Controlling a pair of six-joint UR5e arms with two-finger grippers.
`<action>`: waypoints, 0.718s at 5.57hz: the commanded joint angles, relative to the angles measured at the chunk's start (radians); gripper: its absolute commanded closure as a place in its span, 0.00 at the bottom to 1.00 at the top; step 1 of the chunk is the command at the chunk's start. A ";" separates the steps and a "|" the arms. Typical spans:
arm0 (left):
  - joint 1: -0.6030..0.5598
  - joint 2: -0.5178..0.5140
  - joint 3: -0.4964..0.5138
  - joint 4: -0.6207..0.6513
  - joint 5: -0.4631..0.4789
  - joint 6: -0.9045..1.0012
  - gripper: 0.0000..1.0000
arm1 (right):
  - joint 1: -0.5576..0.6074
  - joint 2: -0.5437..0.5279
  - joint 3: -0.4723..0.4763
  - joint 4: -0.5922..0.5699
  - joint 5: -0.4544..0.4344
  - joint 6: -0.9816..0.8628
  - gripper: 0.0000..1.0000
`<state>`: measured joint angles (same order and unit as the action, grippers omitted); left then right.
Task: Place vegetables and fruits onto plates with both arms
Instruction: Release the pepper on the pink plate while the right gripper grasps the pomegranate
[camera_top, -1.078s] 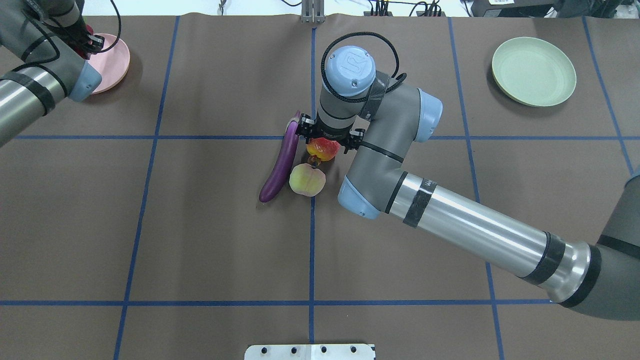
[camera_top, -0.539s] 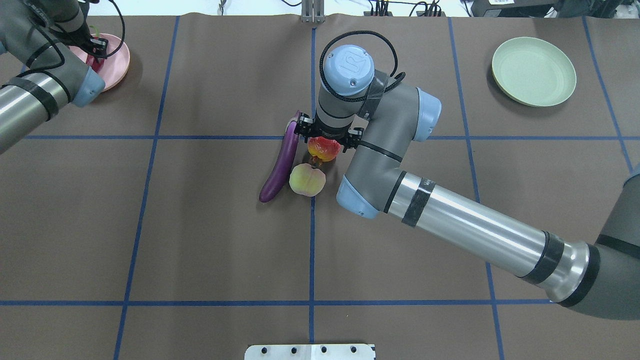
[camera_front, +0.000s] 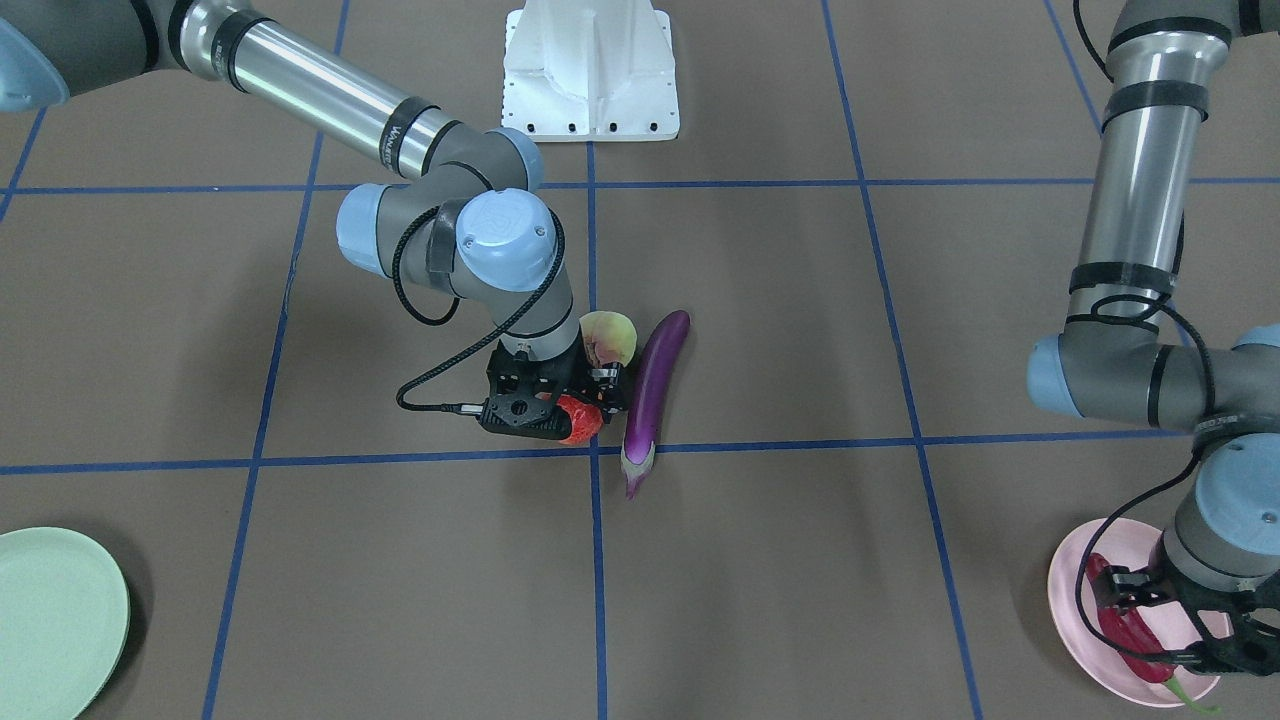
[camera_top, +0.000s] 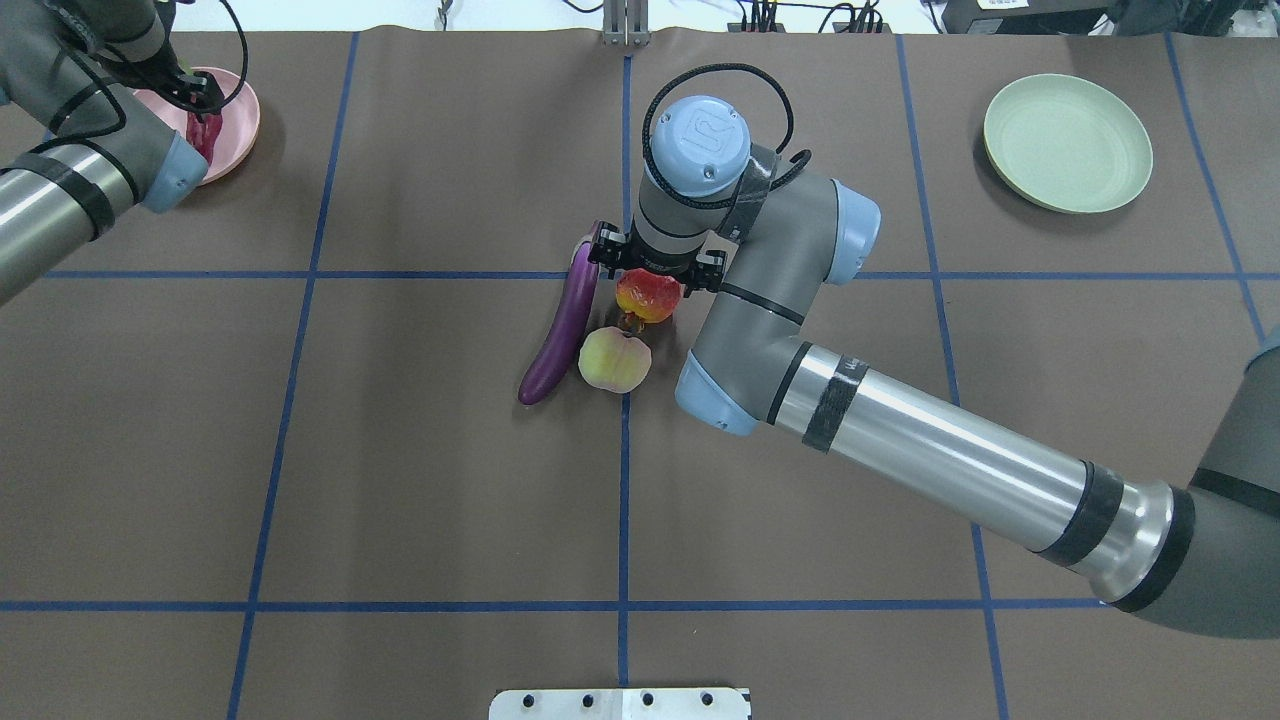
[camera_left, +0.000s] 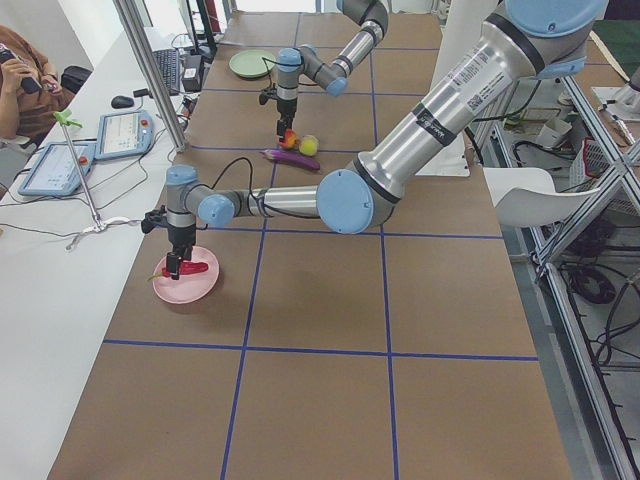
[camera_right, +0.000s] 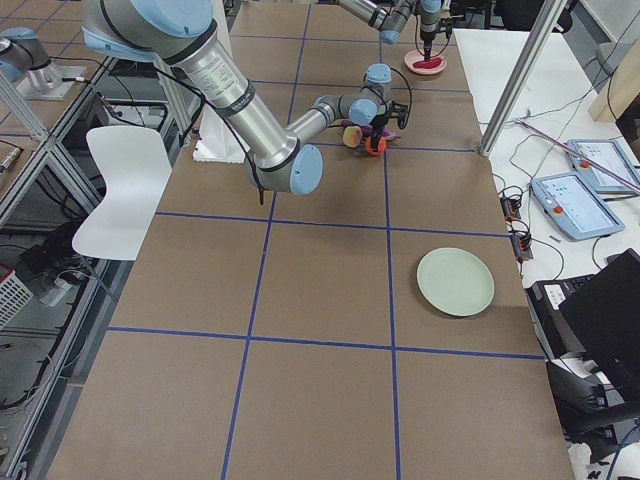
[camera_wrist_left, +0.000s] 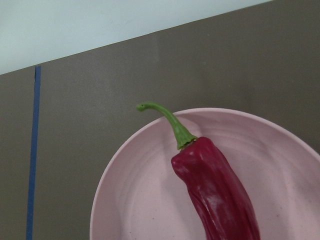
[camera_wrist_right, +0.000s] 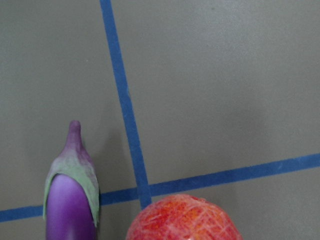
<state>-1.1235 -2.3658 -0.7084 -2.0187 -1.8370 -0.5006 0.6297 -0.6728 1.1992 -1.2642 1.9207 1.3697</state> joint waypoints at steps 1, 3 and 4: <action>0.002 -0.004 -0.006 0.001 -0.002 -0.013 0.01 | -0.001 -0.001 0.005 0.002 -0.005 0.000 1.00; 0.026 -0.015 -0.102 0.009 -0.060 -0.132 0.01 | 0.046 -0.002 0.095 -0.007 -0.002 0.014 1.00; 0.090 -0.018 -0.193 0.015 -0.109 -0.207 0.01 | 0.091 -0.007 0.100 -0.007 0.000 0.011 1.00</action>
<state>-1.0793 -2.3806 -0.8294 -2.0084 -1.9048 -0.6431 0.6836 -0.6762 1.2860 -1.2702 1.9189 1.3822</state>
